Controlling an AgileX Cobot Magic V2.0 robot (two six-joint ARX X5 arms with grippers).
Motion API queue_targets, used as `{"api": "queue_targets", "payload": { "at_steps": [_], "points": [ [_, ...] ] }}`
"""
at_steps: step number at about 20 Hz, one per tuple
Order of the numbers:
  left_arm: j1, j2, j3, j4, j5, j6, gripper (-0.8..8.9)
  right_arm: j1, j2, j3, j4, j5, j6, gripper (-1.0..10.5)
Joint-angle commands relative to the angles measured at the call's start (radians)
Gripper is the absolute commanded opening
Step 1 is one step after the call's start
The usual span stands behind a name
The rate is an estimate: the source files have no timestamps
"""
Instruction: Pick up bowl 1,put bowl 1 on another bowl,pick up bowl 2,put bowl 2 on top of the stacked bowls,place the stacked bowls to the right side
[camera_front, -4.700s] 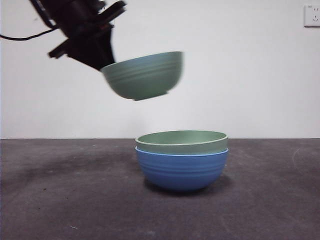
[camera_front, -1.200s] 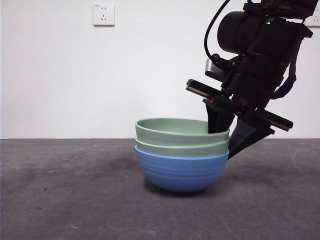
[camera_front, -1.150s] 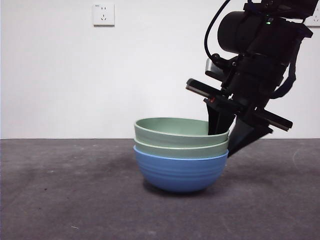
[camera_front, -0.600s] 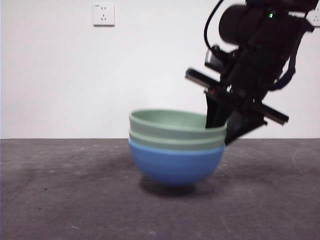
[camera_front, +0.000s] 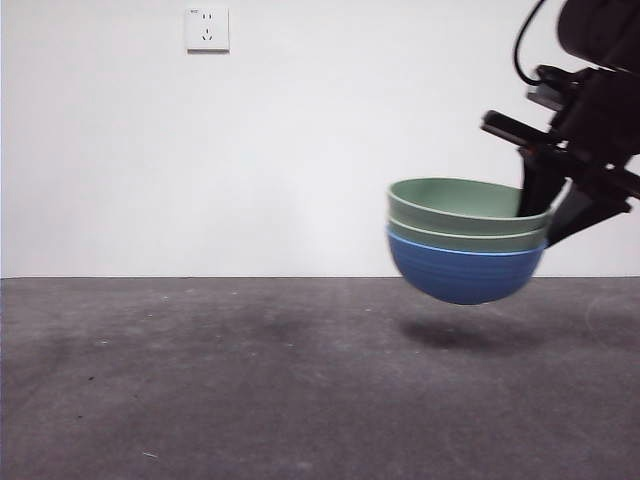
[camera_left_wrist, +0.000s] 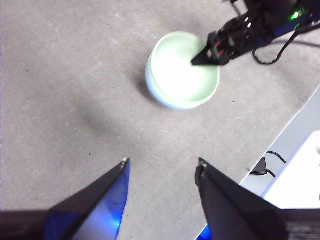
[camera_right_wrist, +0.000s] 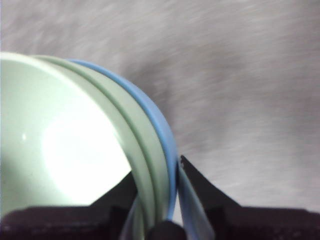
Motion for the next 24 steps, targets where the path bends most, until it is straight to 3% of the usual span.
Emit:
{"api": "queue_targets", "payload": {
  "at_steps": [1, 13, 18, 24],
  "points": [
    [-0.004, -0.002, 0.000, 0.000, -0.001, 0.012, 2.25, -0.047, 0.030, -0.002, 0.009, -0.008, -0.010, -0.1],
    [-0.004, -0.002, 0.000, -0.009, -0.002, 0.011, 2.25, -0.084, 0.150, -0.002, -0.003, 0.015, -0.054, 0.0],
    [-0.004, -0.002, 0.000, -0.008, -0.002, 0.011, 2.25, -0.089, 0.150, -0.002, -0.004, 0.007, -0.058, 2.2],
    [-0.004, -0.001, 0.000, -0.009, -0.002, 0.012, 2.25, -0.089, 0.128, -0.002, 0.005, 0.006, -0.082, 2.2]
  ]
}}
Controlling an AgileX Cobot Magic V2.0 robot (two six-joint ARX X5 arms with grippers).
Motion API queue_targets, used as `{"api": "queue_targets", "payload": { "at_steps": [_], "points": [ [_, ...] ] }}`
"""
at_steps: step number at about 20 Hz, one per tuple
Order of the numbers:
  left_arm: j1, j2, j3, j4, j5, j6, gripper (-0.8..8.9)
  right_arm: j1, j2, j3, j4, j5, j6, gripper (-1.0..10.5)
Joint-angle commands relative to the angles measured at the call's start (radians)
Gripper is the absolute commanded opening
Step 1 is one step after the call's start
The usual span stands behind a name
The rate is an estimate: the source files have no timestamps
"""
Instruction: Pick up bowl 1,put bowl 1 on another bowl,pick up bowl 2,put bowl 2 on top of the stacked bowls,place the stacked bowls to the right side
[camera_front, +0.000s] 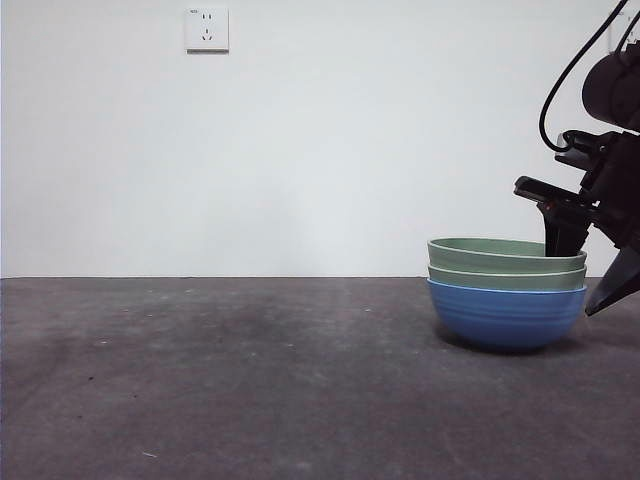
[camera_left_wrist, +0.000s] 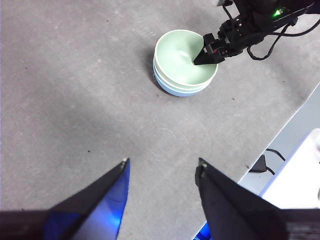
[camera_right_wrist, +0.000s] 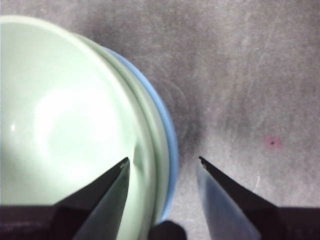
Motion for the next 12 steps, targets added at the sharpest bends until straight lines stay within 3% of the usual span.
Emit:
{"api": "queue_targets", "payload": {
  "at_steps": [1, 7, 12],
  "points": [
    [-0.003, -0.001, 0.000, 0.001, -0.002, 0.011, 2.25, 0.000, -0.029, -0.005, 0.003, -0.003, -0.026, 2.2],
    [-0.003, -0.001, 0.000, 0.002, -0.002, 0.017, 2.24, -0.001, -0.262, -0.005, -0.113, -0.001, -0.045, 2.2],
    [-0.003, -0.001, 0.000, 0.001, -0.001, 0.029, 2.23, 0.011, -0.507, -0.005, -0.403, -0.001, -0.113, 2.2]
  ]
}}
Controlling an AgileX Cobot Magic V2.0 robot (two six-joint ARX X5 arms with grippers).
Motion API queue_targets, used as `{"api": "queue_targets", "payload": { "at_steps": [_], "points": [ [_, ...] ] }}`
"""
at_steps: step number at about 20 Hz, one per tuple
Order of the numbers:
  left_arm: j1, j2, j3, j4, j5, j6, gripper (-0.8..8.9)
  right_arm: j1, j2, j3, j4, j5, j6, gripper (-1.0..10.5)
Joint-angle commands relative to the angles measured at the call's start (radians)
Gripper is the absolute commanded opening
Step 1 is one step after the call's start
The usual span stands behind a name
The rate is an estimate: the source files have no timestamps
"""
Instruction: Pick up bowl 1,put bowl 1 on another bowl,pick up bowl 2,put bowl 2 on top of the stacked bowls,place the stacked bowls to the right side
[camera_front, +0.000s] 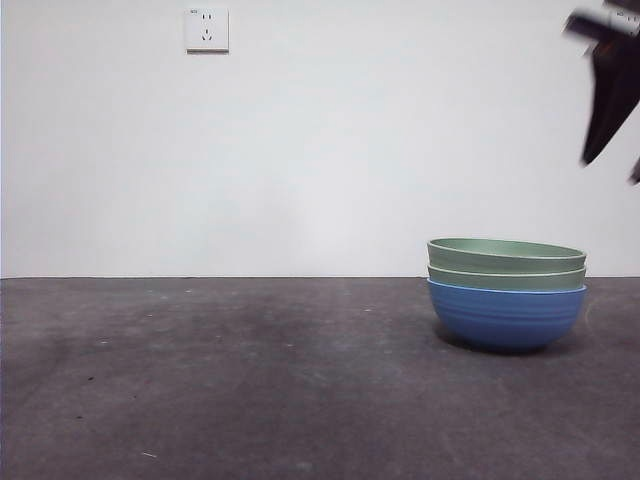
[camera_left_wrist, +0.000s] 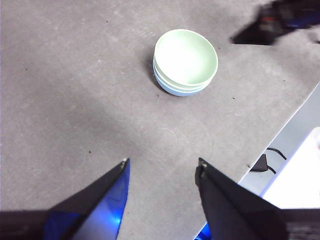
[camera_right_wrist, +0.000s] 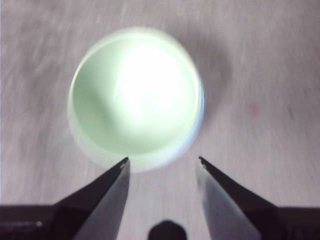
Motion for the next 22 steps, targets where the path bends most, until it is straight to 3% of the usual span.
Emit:
{"api": "queue_targets", "payload": {
  "at_steps": [1, 6, 8, 9, 10, 22],
  "points": [
    [-0.003, -0.001, 0.000, 0.000, -0.001, 0.030, 2.22, 0.015, -0.080, -0.005, -0.139, -0.001, -0.061, 2.2],
    [-0.003, -0.001, 0.000, -0.025, 0.000, 0.039, 2.20, 0.040, -0.232, -0.005, -0.330, -0.002, -0.097, 2.2],
    [-0.003, -0.001, 0.000, -0.045, -0.001, 0.040, 2.10, 0.048, -0.277, -0.005, -0.336, -0.002, -0.099, 0.8],
    [-0.003, -0.001, 0.000, -0.058, -0.001, 0.055, 1.33, 0.048, -0.293, -0.005, -0.335, -0.002, -0.114, -0.2],
    [-0.003, -0.001, 0.000, -0.069, -0.001, 0.072, -0.06, 0.048, -0.301, -0.005, -0.335, -0.002, -0.124, -0.1],
    [-0.003, -0.001, 0.000, -0.079, -0.001, 0.083, -0.04, 0.046, -0.304, -0.005, -0.331, 0.006, -0.120, 0.0]
  ]
}}
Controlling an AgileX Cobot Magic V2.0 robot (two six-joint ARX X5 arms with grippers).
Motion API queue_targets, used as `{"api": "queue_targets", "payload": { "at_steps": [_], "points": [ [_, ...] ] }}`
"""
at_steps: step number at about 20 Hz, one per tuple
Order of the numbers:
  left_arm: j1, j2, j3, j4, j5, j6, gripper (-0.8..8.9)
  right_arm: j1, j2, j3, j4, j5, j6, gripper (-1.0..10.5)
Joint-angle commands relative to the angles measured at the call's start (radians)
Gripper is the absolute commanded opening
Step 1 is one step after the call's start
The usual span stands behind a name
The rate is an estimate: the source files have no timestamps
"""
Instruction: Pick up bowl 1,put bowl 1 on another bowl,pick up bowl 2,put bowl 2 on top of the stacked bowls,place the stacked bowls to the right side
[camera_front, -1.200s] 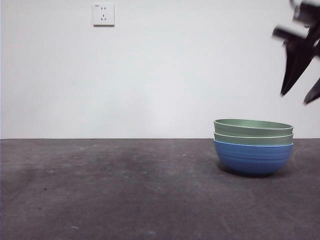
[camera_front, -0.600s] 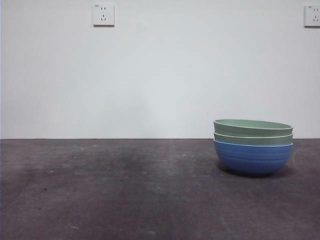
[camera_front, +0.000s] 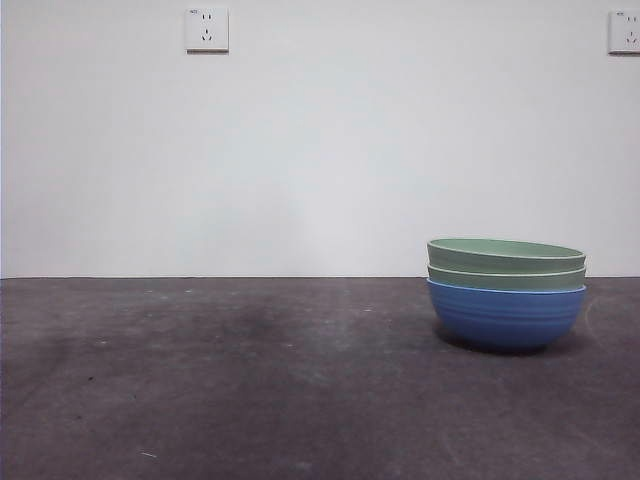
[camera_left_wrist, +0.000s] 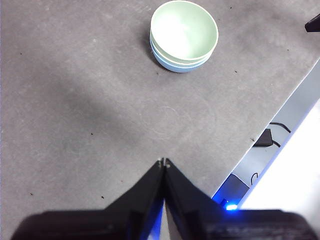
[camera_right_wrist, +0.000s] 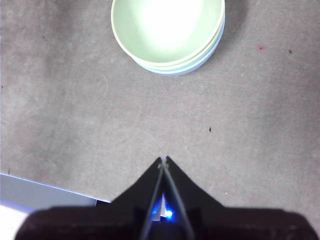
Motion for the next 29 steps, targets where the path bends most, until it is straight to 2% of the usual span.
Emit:
{"api": "queue_targets", "payload": {
  "at_steps": [1, 7, 10, 13, 15, 17, 20, 22, 26, 29],
  "points": [
    [-0.003, -0.001, 0.000, 0.001, -0.001, 0.014, -0.04, 0.001, 0.000, -0.005, 0.005, 0.003, -0.008, 0.0],
    [0.001, -0.002, 0.000, 0.044, -0.004, 0.018, -0.03, 0.001, 0.000, -0.005, 0.006, 0.003, -0.008, 0.0],
    [0.055, -0.049, 0.000, 0.109, -0.002, 0.048, -0.04, 0.001, 0.000, -0.005, 0.005, 0.003, -0.008, 0.0],
    [0.162, -0.125, -0.006, 0.369, 0.007, 0.048, -0.03, 0.001, 0.000, -0.005, 0.005, 0.003, -0.008, 0.0],
    [0.247, -0.196, -0.065, 0.565, 0.048, 0.048, -0.03, 0.001, 0.000, -0.005, 0.005, 0.003, -0.008, 0.0],
    [0.343, -0.298, -0.206, 0.794, 0.109, 0.048, -0.03, 0.001, 0.000, -0.005, 0.005, 0.003, -0.008, 0.0],
    [0.455, -0.486, -0.505, 1.063, 0.105, 0.046, -0.04, 0.001, 0.000, -0.005, 0.005, 0.003, -0.008, 0.0],
    [0.510, -0.614, -0.705, 1.146, 0.049, 0.049, -0.03, 0.001, 0.000, -0.005, 0.005, 0.003, -0.008, 0.0],
    [0.568, -0.857, -1.068, 1.232, -0.132, 0.048, -0.03, 0.001, 0.000, -0.005, 0.005, 0.003, -0.008, 0.0],
    [0.593, -1.015, -1.294, 1.257, -0.159, 0.044, -0.03, 0.001, 0.000, -0.005, 0.005, 0.003, -0.008, 0.0]
  ]
}}
